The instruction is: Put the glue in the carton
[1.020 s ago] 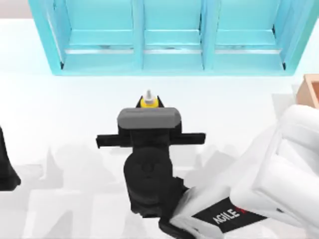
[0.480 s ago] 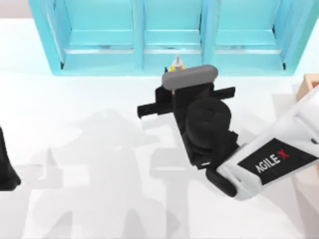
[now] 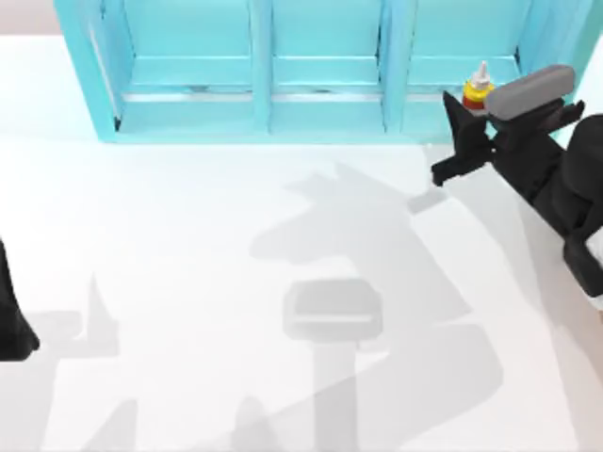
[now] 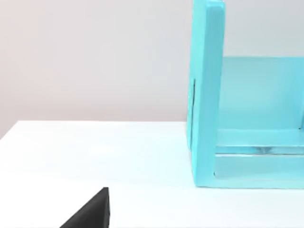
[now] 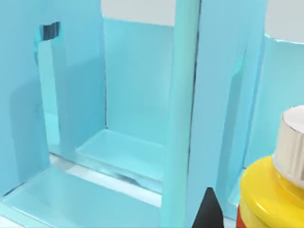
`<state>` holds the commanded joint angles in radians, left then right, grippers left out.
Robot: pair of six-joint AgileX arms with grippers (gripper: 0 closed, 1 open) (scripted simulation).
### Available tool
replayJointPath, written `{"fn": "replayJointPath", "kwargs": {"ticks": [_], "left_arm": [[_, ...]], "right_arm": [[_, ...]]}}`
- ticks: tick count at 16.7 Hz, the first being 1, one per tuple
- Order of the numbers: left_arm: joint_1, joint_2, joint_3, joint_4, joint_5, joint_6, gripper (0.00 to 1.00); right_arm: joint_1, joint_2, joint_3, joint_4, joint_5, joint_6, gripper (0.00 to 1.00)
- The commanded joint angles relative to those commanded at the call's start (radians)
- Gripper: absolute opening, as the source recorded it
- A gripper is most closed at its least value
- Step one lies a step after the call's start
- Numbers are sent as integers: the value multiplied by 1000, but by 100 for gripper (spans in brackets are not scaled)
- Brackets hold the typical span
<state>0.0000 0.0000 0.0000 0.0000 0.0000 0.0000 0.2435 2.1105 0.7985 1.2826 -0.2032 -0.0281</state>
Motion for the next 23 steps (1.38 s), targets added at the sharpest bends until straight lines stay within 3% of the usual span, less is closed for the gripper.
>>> {"fn": "replayJointPath", "kwargs": {"ticks": [8, 13, 18, 23], "left_arm": [[0, 0, 0, 0, 0, 0, 100], [0, 0, 0, 0, 0, 0, 100], [0, 0, 0, 0, 0, 0, 100], [0, 0, 0, 0, 0, 0, 100]], "right_arm": [[-600, -56, -113, 54, -793, -41, 0], [-931, -66, -167, 76, -1195, -61, 0], [-1166, -59, -205, 86, -1463, -74, 0], [-1246, -51, -219, 87, -1549, -77, 0]]}}
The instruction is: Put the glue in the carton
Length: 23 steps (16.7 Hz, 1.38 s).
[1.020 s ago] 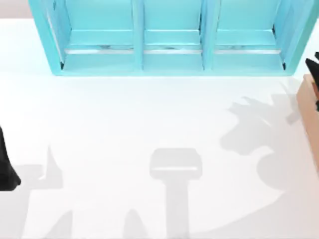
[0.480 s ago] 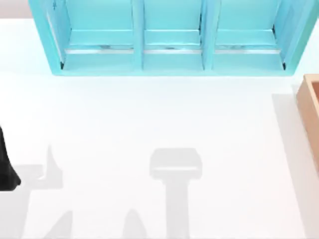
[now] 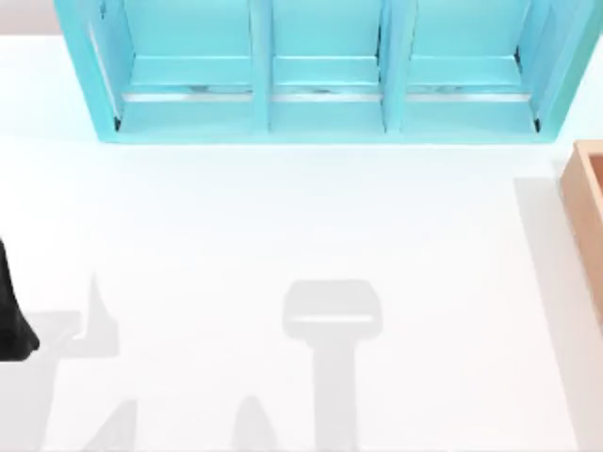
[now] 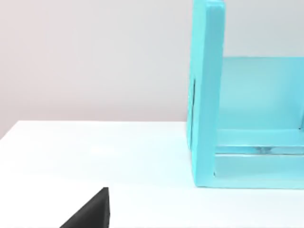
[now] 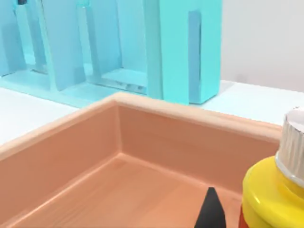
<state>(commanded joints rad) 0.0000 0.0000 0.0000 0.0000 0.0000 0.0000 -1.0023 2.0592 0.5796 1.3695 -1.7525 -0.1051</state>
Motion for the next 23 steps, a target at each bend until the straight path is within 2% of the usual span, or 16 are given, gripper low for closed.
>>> {"fn": "replayJointPath", "kwargs": {"ticks": [3, 4, 8, 15, 21, 23], "left_arm": [[0, 0, 0, 0, 0, 0, 100], [0, 0, 0, 0, 0, 0, 100], [0, 0, 0, 0, 0, 0, 100], [0, 0, 0, 0, 0, 0, 100], [0, 0, 0, 0, 0, 0, 100], [0, 0, 0, 0, 0, 0, 100]], "right_arm": [[0, 0, 0, 0, 0, 0, 0], [11, 77, 132, -92, 165, 8, 0], [47, 48, 122, -36, 157, 22, 0], [196, 74, 4, 134, 192, 35, 0], [207, 98, -18, 148, 204, 35, 0], [207, 98, -18, 148, 204, 35, 15]]}}
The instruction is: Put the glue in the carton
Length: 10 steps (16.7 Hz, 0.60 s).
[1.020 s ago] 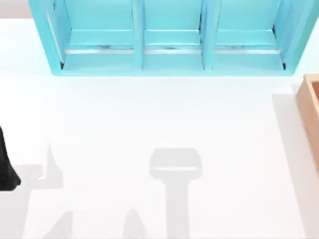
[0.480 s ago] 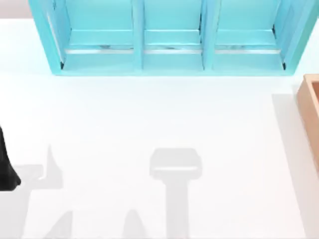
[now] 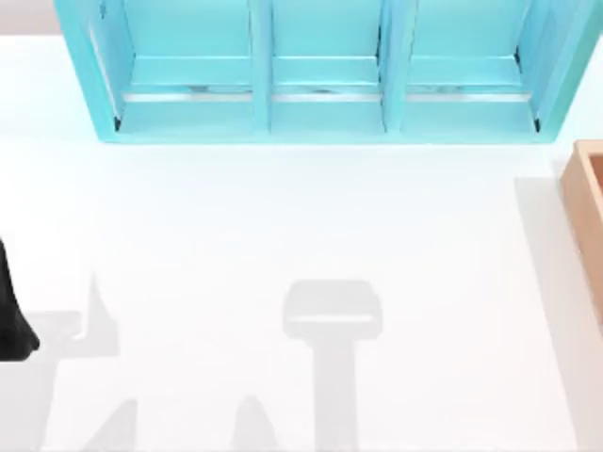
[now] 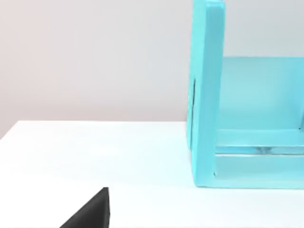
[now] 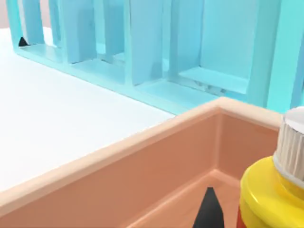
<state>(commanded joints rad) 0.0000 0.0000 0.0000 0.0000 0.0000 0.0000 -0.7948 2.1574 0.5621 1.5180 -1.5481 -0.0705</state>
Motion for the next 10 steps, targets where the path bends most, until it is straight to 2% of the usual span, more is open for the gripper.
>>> {"fn": "replayJointPath", "kwargs": {"ticks": [10], "left_arm": [[0, 0, 0, 0, 0, 0, 100]], "right_arm": [[0, 0, 0, 0, 0, 0, 90]]}}
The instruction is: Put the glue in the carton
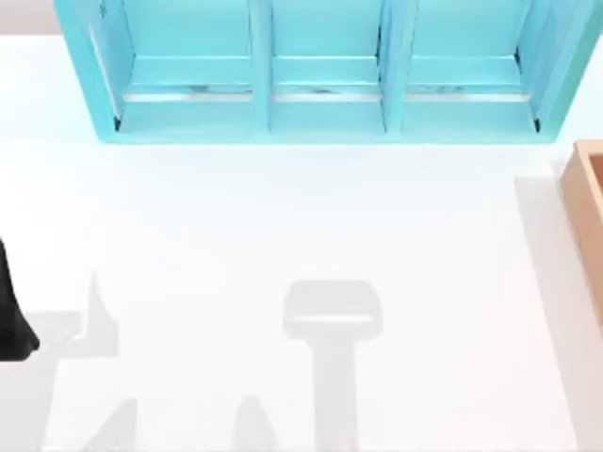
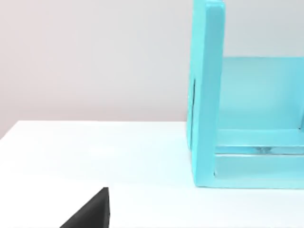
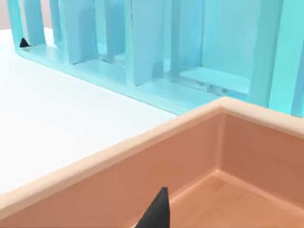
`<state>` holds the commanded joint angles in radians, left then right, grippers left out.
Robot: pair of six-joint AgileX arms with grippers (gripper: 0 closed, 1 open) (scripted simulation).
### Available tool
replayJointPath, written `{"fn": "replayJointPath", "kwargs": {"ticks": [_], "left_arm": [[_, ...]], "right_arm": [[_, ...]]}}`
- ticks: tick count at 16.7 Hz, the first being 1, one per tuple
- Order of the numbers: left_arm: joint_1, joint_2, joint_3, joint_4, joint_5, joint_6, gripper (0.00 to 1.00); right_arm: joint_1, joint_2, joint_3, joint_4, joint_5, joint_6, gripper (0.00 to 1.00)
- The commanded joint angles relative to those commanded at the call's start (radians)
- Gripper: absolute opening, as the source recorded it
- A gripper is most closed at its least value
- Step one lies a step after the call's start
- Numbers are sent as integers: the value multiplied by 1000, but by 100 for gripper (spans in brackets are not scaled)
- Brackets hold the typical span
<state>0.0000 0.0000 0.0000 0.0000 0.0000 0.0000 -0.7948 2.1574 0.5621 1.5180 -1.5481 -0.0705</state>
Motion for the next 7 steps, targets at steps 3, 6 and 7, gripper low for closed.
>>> {"fn": "replayJointPath", "kwargs": {"ticks": [3, 6, 7], "left_arm": [[0, 0, 0, 0, 0, 0, 100], [0, 0, 0, 0, 0, 0, 100], [0, 0, 0, 0, 0, 0, 100]], "right_arm": [[0, 0, 0, 0, 0, 0, 100], [0, 0, 0, 0, 0, 0, 100], [0, 0, 0, 0, 0, 0, 100]]}}
